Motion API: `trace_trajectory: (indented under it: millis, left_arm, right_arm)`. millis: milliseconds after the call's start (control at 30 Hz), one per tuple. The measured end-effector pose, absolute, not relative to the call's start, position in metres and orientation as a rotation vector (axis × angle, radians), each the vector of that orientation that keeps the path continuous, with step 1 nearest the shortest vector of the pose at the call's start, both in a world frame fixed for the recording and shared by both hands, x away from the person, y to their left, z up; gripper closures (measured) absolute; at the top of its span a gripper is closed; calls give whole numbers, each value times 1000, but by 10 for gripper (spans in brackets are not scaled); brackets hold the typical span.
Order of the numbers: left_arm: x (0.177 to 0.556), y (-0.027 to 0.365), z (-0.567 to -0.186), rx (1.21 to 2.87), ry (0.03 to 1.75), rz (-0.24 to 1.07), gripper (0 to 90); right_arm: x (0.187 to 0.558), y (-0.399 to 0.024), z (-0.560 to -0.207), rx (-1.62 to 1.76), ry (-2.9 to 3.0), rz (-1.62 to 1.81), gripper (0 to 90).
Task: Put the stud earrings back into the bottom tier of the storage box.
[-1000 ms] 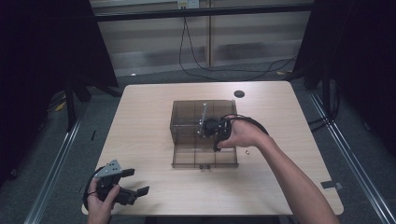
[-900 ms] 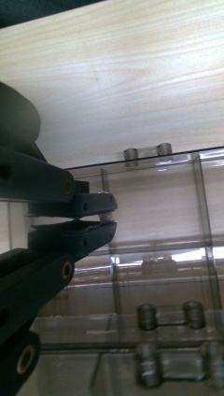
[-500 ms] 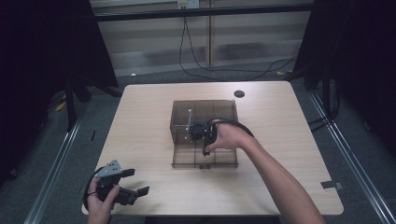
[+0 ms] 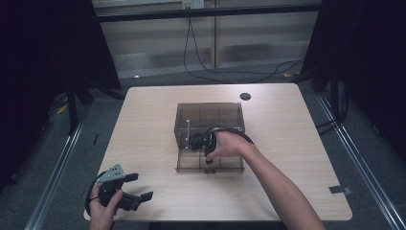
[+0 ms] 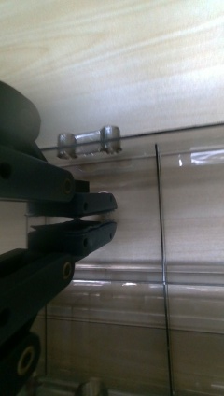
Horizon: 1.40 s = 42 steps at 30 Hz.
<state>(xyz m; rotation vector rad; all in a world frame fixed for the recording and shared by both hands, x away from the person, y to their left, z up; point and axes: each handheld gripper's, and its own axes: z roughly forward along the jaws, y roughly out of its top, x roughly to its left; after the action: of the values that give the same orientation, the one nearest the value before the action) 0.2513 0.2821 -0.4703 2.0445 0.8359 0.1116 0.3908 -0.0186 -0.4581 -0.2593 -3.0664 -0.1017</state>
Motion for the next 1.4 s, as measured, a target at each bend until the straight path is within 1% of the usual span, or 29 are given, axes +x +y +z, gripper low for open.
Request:
trace_trajectory:
  millis: [300, 567, 800, 1000, 1400]
  left_arm:
    - [251, 283, -470, 2047, 841, 118, 28]
    - [251, 283, -470, 2044, 844, 122, 28]
    - [251, 283, -470, 2048, 841, 119, 28]
    - [251, 283, -470, 2047, 843, 119, 27]
    - [251, 283, -470, 2048, 842, 119, 28]
  right_arm:
    - [392, -17, -465, -274, -3058, -118, 835]
    - [391, -21, -459, -280, -3072, -112, 785]
    - [391, -28, -451, -307, -3072, -141, 765]
    - [387, -36, -443, -339, -3071, -198, 764]
    - [375, -71, -425, -387, -3077, -242, 785]
